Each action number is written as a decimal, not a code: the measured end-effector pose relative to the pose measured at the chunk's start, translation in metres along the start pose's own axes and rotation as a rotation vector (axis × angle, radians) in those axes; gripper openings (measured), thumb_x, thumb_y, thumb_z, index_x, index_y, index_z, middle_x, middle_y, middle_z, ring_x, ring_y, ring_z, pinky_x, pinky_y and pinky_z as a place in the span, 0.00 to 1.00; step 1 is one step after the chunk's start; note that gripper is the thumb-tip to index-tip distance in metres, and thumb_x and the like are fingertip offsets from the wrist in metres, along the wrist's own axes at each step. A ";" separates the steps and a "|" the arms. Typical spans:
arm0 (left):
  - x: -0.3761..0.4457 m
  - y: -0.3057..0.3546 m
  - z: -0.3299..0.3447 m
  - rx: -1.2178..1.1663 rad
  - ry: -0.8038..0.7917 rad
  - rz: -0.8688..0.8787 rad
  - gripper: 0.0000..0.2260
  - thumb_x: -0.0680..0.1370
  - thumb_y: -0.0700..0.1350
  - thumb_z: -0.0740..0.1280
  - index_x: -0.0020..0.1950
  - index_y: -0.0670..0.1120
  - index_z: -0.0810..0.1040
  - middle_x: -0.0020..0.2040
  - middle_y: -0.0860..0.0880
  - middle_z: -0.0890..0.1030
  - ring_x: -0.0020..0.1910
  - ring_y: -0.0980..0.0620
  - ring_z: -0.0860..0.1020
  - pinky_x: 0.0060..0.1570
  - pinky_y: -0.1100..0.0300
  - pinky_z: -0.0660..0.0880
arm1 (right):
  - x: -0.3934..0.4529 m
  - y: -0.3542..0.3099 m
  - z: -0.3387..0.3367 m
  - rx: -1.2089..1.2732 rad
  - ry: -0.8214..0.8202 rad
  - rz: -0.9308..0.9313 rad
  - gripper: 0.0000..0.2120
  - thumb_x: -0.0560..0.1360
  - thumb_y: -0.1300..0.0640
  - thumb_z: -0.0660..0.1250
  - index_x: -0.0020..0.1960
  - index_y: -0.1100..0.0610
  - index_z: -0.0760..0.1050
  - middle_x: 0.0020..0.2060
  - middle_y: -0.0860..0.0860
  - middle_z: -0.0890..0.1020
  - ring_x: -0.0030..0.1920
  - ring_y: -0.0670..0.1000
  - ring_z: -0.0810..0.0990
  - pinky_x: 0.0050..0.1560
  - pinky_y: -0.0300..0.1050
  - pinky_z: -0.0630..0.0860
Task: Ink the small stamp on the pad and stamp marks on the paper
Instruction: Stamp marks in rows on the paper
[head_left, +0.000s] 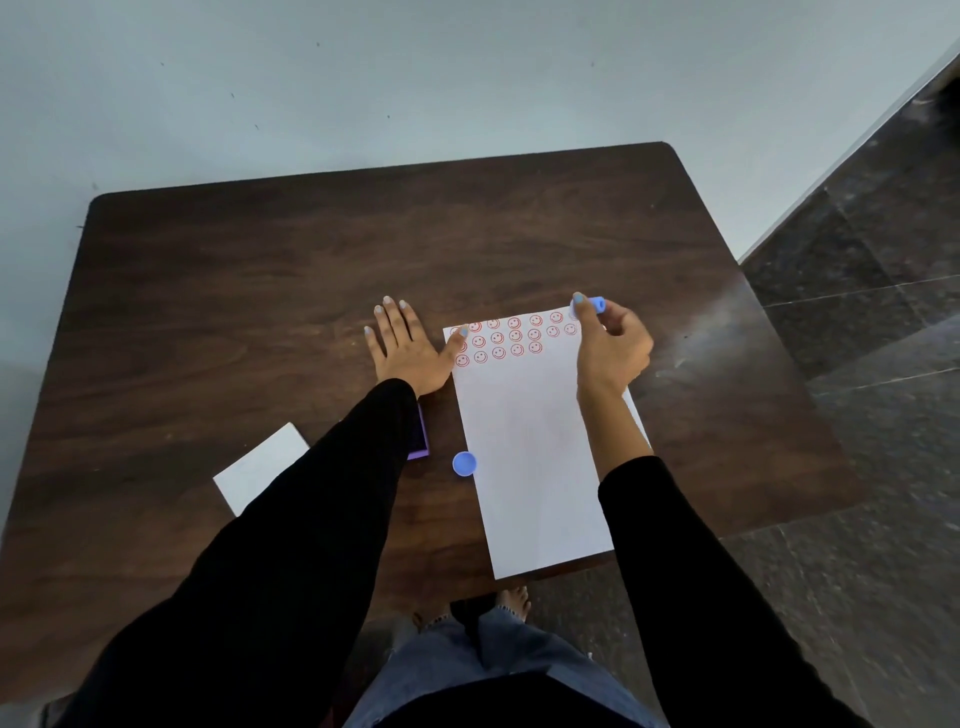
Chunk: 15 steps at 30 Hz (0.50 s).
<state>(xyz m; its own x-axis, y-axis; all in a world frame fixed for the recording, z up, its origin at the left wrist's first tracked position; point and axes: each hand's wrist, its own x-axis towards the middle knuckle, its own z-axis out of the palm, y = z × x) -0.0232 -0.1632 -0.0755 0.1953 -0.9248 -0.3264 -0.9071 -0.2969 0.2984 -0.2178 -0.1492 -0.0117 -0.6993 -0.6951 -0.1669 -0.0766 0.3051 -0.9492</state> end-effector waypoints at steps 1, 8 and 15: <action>0.000 0.000 -0.003 -0.016 -0.020 -0.008 0.46 0.72 0.73 0.45 0.76 0.41 0.38 0.77 0.42 0.37 0.76 0.44 0.35 0.72 0.45 0.34 | 0.000 -0.002 -0.002 0.028 -0.008 0.017 0.13 0.67 0.46 0.74 0.47 0.54 0.81 0.42 0.49 0.85 0.43 0.48 0.83 0.52 0.50 0.80; -0.035 -0.003 -0.029 -0.319 0.164 0.100 0.39 0.73 0.69 0.58 0.73 0.43 0.60 0.75 0.42 0.61 0.74 0.42 0.57 0.71 0.45 0.53 | -0.008 -0.010 -0.010 0.239 -0.064 0.117 0.13 0.66 0.51 0.77 0.45 0.57 0.82 0.36 0.46 0.84 0.38 0.41 0.81 0.34 0.27 0.71; -0.115 -0.004 -0.026 -0.189 -0.026 0.352 0.26 0.63 0.57 0.77 0.56 0.48 0.77 0.51 0.50 0.80 0.49 0.53 0.75 0.50 0.56 0.74 | -0.037 -0.013 0.000 0.261 -0.239 0.208 0.11 0.67 0.53 0.75 0.44 0.60 0.82 0.37 0.50 0.83 0.41 0.49 0.81 0.43 0.43 0.79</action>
<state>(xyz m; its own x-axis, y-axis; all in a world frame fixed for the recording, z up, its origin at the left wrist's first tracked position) -0.0324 -0.0621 -0.0157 -0.1267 -0.9723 -0.1964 -0.8320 -0.0036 0.5548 -0.1912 -0.1272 0.0071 -0.4940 -0.7770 -0.3903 0.2534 0.3008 -0.9194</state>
